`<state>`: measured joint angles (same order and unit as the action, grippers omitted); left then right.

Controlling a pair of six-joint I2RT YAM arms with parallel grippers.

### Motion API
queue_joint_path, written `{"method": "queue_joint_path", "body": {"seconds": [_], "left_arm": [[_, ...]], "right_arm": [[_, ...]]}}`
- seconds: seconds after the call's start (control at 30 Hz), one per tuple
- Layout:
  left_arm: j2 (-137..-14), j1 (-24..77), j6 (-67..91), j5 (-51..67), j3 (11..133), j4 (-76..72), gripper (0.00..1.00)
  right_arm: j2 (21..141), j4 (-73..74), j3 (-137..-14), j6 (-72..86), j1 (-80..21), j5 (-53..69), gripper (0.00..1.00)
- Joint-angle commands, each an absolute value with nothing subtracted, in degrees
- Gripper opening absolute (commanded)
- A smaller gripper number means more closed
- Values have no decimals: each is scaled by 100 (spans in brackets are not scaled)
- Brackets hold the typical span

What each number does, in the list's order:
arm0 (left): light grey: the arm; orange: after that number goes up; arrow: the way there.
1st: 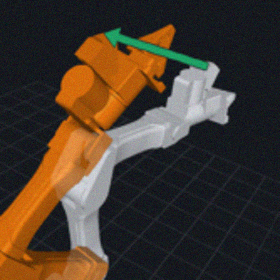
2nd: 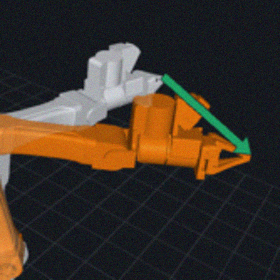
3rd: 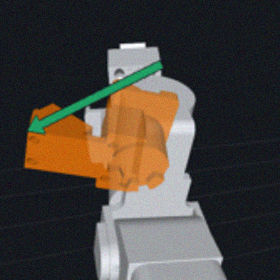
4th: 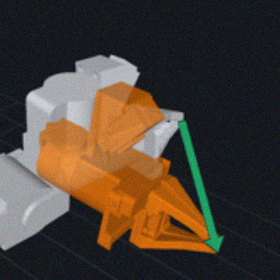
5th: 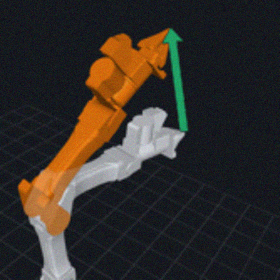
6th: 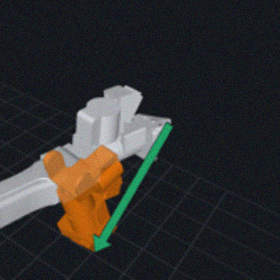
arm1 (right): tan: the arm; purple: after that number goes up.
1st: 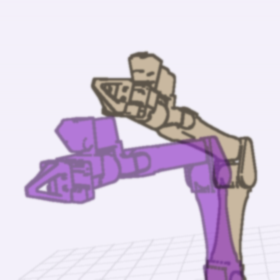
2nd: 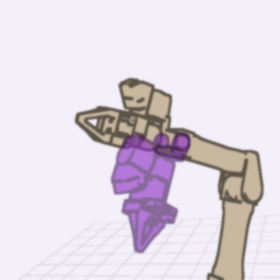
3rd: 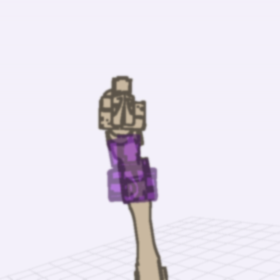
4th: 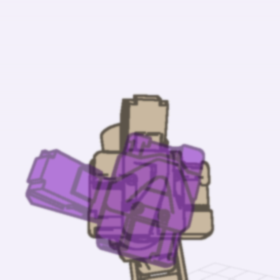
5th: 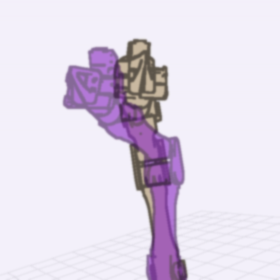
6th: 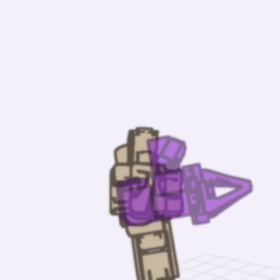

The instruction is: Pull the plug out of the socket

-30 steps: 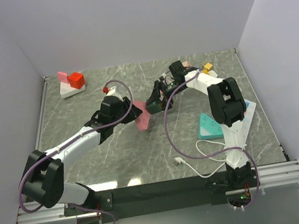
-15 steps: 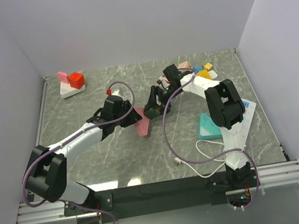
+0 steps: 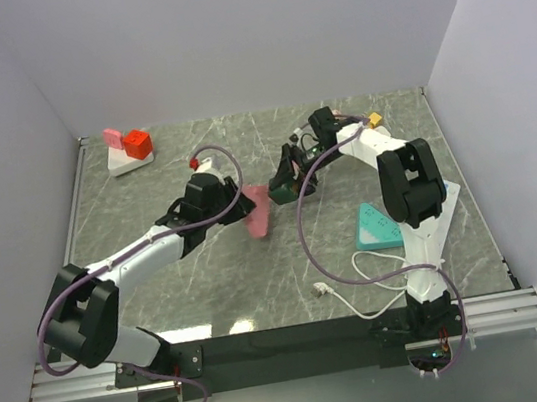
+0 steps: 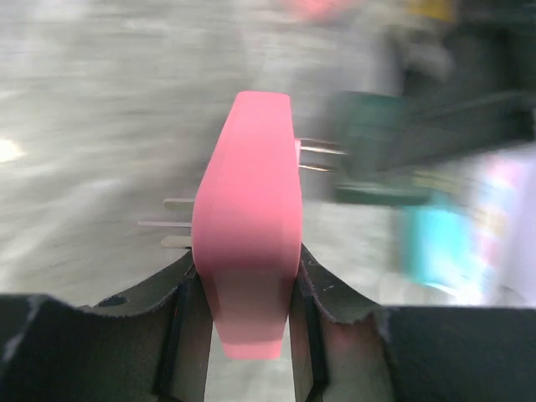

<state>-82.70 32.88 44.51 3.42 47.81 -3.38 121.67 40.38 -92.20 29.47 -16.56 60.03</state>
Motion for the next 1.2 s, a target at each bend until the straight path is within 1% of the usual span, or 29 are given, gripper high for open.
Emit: {"method": "queue_joint_path", "body": {"seconds": [0.0, 0.1, 0.17, 0.27, 0.37, 0.47, 0.5, 0.53, 0.77, 0.97, 1.07, 1.1, 1.17], "left_arm": [[-8314, 2971, 4008, -1231, 4781, 993, 0], [-8437, 2971, 4017, -1143, 5158, 1046, 0], [-8560, 2997, 4025, -1099, 5500, 1072, 1], [-8657, 2997, 4025, -1072, 5843, 1142, 0], [-8561, 2997, 4025, -1063, 5924, 1169, 1], [-8438, 2988, 4017, -1072, 5828, 1151, 1], [-8420, 2988, 4025, -1064, 5792, 1143, 0], [-8429, 2962, 4060, -1037, 5722, 1134, 1], [-8279, 2936, 4087, -870, 5546, 1116, 0], [-8244, 2892, 4008, -510, 5520, 1055, 0], [-8314, 2892, 3999, -28, 5423, 827, 1], [-8349, 2892, 4008, 191, 5388, 757, 0], [-8463, 2892, 4025, 920, 5291, 449, 1]], "right_arm": [[11619, 4464, -9237, 2768, -1300, 6145, 0], [11558, 4133, -9088, 3145, -1713, 5617, 0], [11575, 3868, -8939, 3400, -2037, 5502, 0], [11690, 3832, -9123, 3550, -2188, 5476, 0], [11496, 3578, -9114, 3639, -2005, 5099, 0], [11496, 3928, -9413, 3464, -1592, 4203, 0], [11496, 3972, -9465, 3463, -1356, 3644, 0], [11496, 3938, -9457, 3480, -1249, 3482, 0], [11680, 3560, -9439, 3656, -633, 2857, 0], [12339, 3016, -10159, 4182, -387, 2384, 0], [12690, 2944, -10781, 4394, -352, 2093, 0], [12944, 2979, -10941, 4429, -343, 2092, 4], [13191, 3110, -11257, 4517, -316, 2109, 18]]}}
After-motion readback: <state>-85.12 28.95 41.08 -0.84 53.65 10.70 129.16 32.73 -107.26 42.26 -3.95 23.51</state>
